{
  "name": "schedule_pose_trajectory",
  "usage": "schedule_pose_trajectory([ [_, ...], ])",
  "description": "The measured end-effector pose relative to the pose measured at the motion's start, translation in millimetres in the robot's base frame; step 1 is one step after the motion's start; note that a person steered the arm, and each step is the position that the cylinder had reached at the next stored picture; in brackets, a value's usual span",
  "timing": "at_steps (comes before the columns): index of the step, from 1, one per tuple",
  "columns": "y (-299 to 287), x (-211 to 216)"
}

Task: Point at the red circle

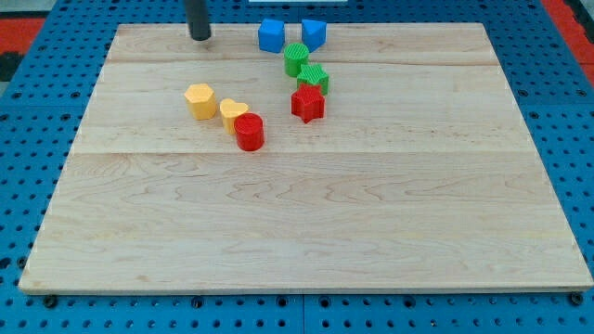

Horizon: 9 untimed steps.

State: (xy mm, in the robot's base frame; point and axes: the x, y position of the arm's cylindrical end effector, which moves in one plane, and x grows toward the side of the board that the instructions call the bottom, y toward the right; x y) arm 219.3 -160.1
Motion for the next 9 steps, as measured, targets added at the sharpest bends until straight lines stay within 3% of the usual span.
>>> schedule_pose_trajectory([
  [9, -56.3, 0.7],
])
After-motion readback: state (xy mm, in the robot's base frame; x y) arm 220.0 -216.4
